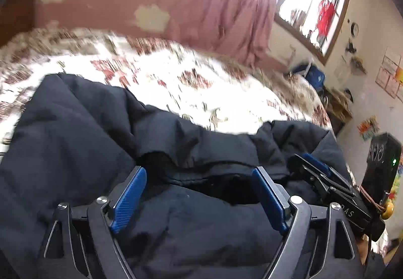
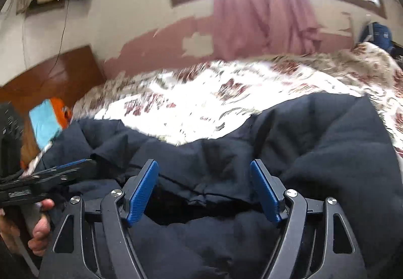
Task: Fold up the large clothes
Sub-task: 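Open both grippers and pull them back from the folded jacket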
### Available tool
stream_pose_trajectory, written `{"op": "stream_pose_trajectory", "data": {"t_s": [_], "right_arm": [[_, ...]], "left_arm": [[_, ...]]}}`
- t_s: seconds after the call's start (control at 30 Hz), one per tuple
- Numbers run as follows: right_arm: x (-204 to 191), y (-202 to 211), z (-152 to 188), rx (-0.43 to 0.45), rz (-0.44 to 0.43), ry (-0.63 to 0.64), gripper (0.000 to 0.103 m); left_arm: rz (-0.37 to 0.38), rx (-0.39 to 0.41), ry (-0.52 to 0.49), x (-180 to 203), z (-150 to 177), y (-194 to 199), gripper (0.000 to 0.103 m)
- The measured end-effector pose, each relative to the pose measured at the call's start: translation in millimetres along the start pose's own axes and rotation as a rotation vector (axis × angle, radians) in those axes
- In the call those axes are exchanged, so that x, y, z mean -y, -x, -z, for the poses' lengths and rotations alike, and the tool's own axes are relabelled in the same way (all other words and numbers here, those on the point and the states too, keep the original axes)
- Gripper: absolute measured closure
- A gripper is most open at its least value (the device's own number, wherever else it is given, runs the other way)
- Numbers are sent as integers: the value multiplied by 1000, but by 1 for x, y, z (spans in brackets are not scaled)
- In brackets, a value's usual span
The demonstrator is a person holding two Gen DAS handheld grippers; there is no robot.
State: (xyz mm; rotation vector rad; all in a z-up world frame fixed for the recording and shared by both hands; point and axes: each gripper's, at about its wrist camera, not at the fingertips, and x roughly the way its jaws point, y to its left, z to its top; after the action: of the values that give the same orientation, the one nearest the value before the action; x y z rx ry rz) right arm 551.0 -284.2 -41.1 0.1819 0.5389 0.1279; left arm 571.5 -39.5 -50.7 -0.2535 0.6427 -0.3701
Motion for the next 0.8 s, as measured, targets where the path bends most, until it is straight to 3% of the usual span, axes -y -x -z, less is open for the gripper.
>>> {"op": "stream_pose_trajectory", "data": {"t_s": [0.1,0.17,0.23,0.3,0.4,0.63,0.8], "right_arm": [[13,21,-3,59,50,-67,32],[17,36,-4,100,77,-91,32],[19,53,-5,145,83,-106,28],[14,71,-4,184,92,-105,21],[9,94,-5,214,81,-112,12],[-10,145,3,230,76,-54,7],[-27,184,14,240,54,6,6]], "left_arm": [[-45,22,20,3,-3,20,18],[-132,52,-19,11,-4,36,18],[-165,93,-70,19,-3,51,18],[-182,117,-109,26,-2,64,4],[-189,155,-139,37,-1,88,0],[-201,259,-143,54,6,143,0],[-159,323,-162,67,24,183,0]]}}
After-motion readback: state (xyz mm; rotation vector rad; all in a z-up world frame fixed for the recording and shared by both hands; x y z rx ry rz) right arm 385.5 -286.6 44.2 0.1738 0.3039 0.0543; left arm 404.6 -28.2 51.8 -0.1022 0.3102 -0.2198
